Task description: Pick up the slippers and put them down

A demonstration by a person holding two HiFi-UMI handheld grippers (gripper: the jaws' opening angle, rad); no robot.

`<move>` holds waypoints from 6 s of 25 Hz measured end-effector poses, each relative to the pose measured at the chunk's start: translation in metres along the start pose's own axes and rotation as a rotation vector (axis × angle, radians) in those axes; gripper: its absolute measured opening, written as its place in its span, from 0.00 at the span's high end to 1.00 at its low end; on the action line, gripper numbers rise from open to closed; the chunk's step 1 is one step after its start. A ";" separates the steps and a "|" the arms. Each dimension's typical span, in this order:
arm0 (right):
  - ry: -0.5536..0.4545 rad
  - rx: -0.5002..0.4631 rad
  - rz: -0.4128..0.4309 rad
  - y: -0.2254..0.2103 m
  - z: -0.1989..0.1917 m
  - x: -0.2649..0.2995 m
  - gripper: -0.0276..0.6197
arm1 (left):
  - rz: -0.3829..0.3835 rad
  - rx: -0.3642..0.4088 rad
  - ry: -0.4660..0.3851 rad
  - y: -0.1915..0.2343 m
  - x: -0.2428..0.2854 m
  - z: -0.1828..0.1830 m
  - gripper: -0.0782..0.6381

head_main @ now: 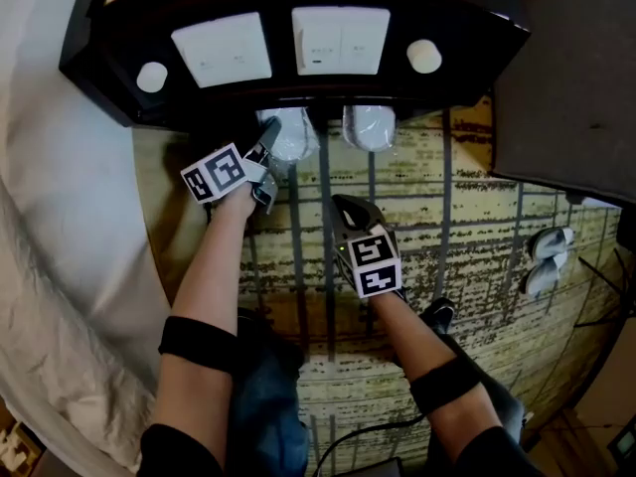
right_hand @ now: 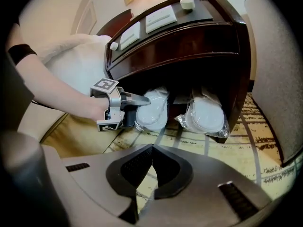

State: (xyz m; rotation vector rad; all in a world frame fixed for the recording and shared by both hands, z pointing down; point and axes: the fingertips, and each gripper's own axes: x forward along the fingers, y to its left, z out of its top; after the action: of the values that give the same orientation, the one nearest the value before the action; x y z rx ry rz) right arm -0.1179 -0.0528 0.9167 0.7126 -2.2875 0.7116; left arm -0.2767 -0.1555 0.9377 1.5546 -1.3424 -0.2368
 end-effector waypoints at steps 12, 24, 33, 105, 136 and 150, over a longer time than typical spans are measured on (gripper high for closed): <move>-0.009 0.017 -0.004 -0.014 -0.004 0.000 0.95 | 0.132 -0.140 -0.138 0.018 0.015 0.023 0.71; -0.012 0.009 -0.008 -0.015 -0.005 -0.012 0.95 | 0.343 -0.038 -0.244 0.026 -0.008 0.041 0.25; 0.026 0.028 -0.023 -0.002 0.015 -0.080 0.95 | 0.455 0.076 -0.124 -0.018 -0.087 0.011 0.43; -0.225 -0.064 0.004 0.118 0.316 -0.678 0.95 | 0.191 0.721 -0.071 -0.670 -0.512 0.086 0.89; -0.424 0.975 0.070 0.045 0.176 -0.366 0.50 | 0.127 0.764 0.108 -0.467 -0.318 0.016 0.89; -0.623 1.367 0.097 -0.081 0.012 -0.101 0.36 | 0.123 0.823 0.084 -0.230 -0.127 -0.066 0.89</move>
State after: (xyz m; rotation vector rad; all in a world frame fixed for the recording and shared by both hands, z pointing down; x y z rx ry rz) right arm -0.0049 -0.0872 0.8633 1.5559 -2.0449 2.4272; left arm -0.1331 -0.0485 0.7348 2.0969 -1.5528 0.5202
